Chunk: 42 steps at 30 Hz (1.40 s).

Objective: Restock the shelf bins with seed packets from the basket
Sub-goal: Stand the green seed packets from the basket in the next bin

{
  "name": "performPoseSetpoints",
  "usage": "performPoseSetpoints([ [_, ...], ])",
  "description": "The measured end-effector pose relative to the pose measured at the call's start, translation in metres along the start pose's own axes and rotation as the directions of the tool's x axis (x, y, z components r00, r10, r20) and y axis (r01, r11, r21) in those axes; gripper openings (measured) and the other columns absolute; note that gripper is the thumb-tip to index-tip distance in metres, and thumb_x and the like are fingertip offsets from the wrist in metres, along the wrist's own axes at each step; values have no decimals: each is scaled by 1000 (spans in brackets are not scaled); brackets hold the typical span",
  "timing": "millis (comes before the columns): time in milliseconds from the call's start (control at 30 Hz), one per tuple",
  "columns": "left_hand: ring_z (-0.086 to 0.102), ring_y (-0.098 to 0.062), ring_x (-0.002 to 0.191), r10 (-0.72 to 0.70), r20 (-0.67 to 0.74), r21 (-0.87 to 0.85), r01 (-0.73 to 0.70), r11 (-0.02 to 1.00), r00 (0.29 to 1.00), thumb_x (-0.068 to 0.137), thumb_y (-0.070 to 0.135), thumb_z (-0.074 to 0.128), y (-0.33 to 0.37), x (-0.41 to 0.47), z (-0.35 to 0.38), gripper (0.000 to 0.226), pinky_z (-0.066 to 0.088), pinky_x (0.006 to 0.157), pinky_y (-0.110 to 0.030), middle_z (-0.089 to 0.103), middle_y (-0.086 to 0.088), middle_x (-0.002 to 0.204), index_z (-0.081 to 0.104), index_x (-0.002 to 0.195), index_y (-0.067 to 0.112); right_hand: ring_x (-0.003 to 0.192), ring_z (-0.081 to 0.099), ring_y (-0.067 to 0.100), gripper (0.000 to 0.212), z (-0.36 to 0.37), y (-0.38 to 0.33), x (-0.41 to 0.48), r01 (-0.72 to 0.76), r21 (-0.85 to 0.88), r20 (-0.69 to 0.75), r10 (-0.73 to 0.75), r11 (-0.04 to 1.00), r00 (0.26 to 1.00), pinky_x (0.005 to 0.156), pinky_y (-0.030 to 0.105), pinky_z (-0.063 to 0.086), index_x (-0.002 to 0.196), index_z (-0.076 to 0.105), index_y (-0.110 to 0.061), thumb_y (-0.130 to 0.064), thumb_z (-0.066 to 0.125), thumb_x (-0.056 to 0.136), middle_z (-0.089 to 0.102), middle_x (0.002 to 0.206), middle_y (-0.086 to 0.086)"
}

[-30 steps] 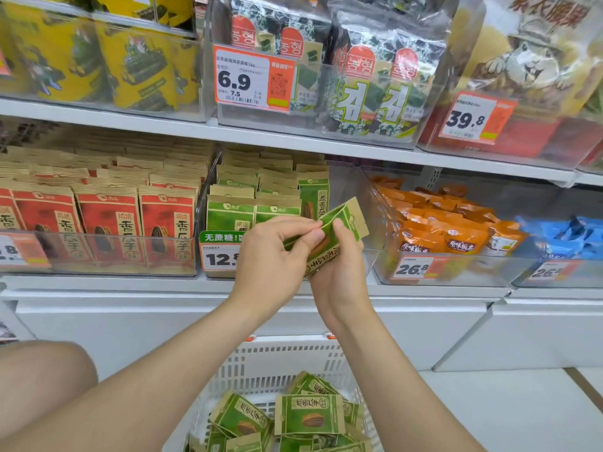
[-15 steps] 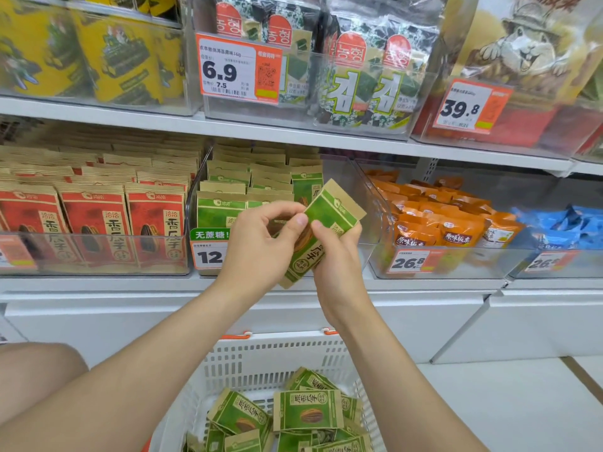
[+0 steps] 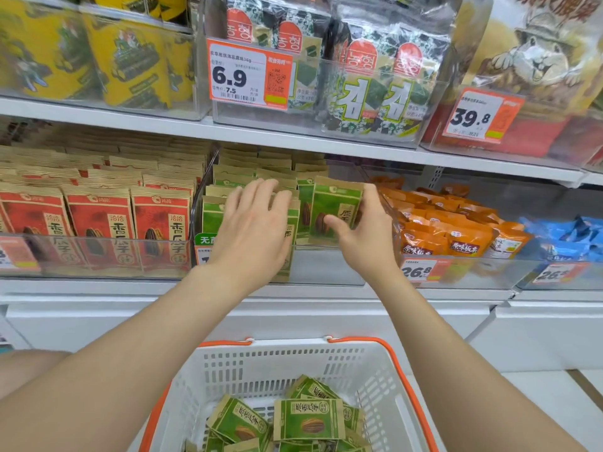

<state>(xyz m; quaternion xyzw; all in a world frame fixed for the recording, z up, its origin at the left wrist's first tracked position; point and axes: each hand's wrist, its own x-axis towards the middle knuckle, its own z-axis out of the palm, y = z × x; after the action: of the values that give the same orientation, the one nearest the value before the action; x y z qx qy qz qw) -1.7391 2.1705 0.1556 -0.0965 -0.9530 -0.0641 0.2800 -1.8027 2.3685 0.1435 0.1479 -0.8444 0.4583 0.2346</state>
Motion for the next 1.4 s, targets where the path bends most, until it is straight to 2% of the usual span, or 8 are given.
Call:
performPoseSetpoints([
  [167,20,-38,156,-30,155,129,9,992,988,91,38,70,-2,4,11,90,14,128,-58,26,-17,166,23,161,7,105,66,18,54,14,7,32,-183,-141,213,211,973,954,96,34,52,118,44,-20,-15,86,84,67,105,-10],
  [333,33,-38,149,-21,156,168,-5,986,988,86,33,73,-5,9,14,87,22,123,-58,34,-18,161,31,156,7,116,64,28,58,36,16,63,-269,-231,238,323,935,916,98,36,52,125,40,-13,-13,84,87,65,119,4],
  [500,39,-38,140,-19,147,163,-6,987,989,82,34,73,-6,13,17,80,25,116,-55,39,-16,156,39,149,8,132,54,32,108,47,28,80,-351,-317,299,444,881,845,101,38,50,154,23,-7,-25,93,74,54,140,12],
  [667,40,-37,136,-28,153,160,3,987,988,80,32,69,-3,15,18,78,26,114,-58,39,-13,154,38,148,8,114,66,22,112,56,44,85,-392,-350,343,506,851,791,101,41,56,125,58,-24,-58,99,26,69,118,-5],
  [800,42,-37,134,-27,159,152,3,988,987,79,33,70,-2,15,16,76,27,113,-58,42,-13,150,40,145,9,106,70,20,111,60,63,91,-497,-260,280,557,828,782,99,42,59,114,69,-25,-61,94,13,74,109,-7],
  [933,41,-36,133,-29,169,144,5,990,985,80,33,69,-1,15,15,76,26,113,-58,43,-12,148,39,146,9,104,70,22,78,56,42,82,-564,-173,293,589,807,753,94,46,61,113,69,-25,-38,103,44,74,108,-5],
  [1067,42,-35,133,-26,174,138,2,990,984,81,34,69,-2,15,14,78,26,114,-58,44,-11,147,37,148,9,108,68,20,46,61,26,75,-509,-192,421,540,839,729,99,43,58,121,69,-19,-22,90,80,73,116,-2],
  [1400,34,-39,146,-21,163,116,2,993,986,83,34,69,-4,10,14,88,20,120,-61,39,-16,156,31,156,6,99,66,28,35,51,9,66,-538,-331,379,631,775,676,93,46,61,99,65,-21,-46,84,84,67,106,5],
])
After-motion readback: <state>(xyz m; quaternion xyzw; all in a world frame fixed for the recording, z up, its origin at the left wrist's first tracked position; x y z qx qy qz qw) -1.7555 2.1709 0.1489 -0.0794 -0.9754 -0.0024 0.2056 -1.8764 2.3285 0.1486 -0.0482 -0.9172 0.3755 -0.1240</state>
